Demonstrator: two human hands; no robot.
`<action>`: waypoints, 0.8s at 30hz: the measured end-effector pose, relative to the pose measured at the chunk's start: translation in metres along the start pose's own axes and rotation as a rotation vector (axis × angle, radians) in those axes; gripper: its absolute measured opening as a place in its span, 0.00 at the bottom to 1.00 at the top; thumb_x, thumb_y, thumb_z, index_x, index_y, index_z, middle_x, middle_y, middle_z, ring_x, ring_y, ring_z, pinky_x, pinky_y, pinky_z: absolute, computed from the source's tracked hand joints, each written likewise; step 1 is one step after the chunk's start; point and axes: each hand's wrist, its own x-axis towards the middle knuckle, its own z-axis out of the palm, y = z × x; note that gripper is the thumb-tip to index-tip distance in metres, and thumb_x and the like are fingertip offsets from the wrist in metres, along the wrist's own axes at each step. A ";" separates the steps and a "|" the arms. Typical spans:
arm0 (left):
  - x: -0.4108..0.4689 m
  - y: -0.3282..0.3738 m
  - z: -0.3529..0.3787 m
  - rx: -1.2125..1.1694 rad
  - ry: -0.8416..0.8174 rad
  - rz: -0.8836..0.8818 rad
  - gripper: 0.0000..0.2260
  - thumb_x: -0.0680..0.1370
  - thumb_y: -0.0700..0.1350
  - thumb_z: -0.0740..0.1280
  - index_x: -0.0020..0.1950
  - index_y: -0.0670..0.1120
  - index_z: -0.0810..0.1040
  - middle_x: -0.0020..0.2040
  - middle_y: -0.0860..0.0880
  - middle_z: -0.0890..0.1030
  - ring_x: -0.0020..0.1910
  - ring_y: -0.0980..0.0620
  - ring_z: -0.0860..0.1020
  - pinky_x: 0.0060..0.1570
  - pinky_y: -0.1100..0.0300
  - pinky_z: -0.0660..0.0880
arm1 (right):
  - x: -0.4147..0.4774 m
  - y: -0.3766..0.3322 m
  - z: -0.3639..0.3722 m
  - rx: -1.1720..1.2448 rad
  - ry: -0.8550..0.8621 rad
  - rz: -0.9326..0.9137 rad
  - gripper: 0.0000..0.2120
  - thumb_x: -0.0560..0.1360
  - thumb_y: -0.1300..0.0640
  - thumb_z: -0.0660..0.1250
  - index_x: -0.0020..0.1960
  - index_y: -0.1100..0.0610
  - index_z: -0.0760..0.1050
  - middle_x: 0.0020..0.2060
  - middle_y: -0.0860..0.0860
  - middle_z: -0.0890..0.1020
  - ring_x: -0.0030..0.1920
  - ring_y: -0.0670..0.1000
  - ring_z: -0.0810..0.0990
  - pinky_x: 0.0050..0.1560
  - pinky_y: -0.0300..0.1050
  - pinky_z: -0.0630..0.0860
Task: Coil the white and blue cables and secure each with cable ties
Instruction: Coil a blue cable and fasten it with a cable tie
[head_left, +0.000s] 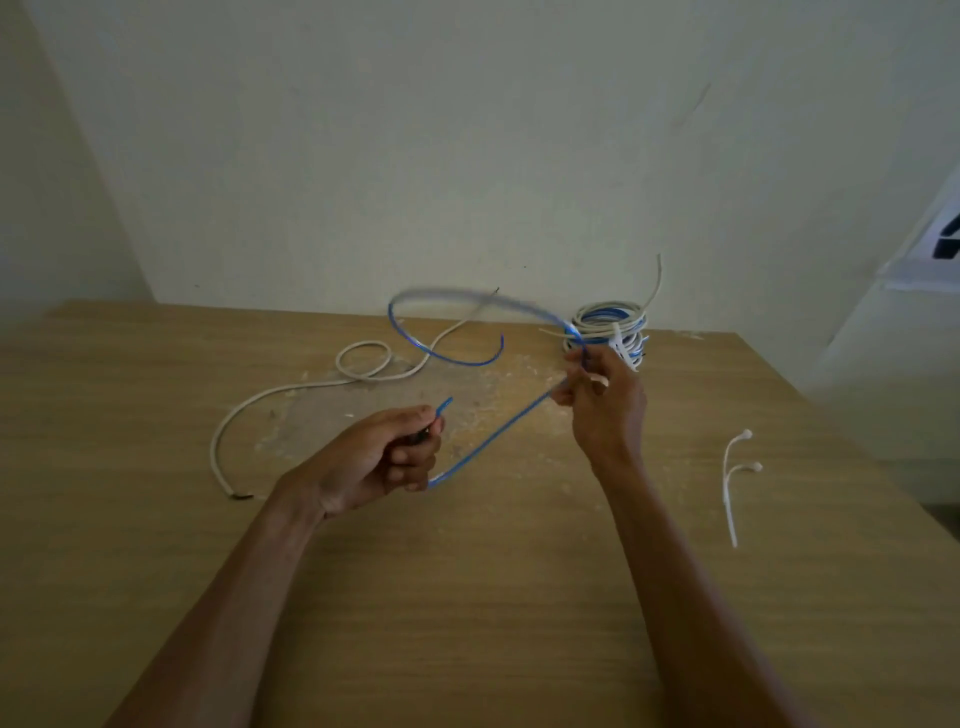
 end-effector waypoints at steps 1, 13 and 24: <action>0.002 -0.002 0.003 0.019 0.067 0.017 0.11 0.83 0.46 0.58 0.43 0.44 0.70 0.28 0.51 0.62 0.25 0.55 0.62 0.31 0.59 0.69 | 0.000 -0.001 0.001 0.040 0.014 -0.023 0.12 0.77 0.69 0.64 0.49 0.54 0.81 0.37 0.53 0.84 0.35 0.49 0.84 0.43 0.52 0.83; 0.019 -0.011 0.016 0.189 0.497 0.428 0.10 0.84 0.41 0.61 0.55 0.38 0.80 0.54 0.40 0.85 0.54 0.45 0.84 0.49 0.52 0.82 | -0.039 -0.051 0.026 0.685 -0.600 0.313 0.06 0.82 0.62 0.62 0.55 0.62 0.77 0.47 0.58 0.83 0.49 0.57 0.85 0.47 0.49 0.83; 0.020 -0.010 0.020 0.011 0.487 0.393 0.13 0.81 0.45 0.66 0.55 0.35 0.78 0.41 0.38 0.76 0.35 0.48 0.74 0.32 0.59 0.71 | -0.082 -0.044 0.064 -0.042 -0.503 -0.387 0.07 0.86 0.57 0.55 0.62 0.57 0.65 0.38 0.46 0.80 0.34 0.46 0.81 0.32 0.38 0.77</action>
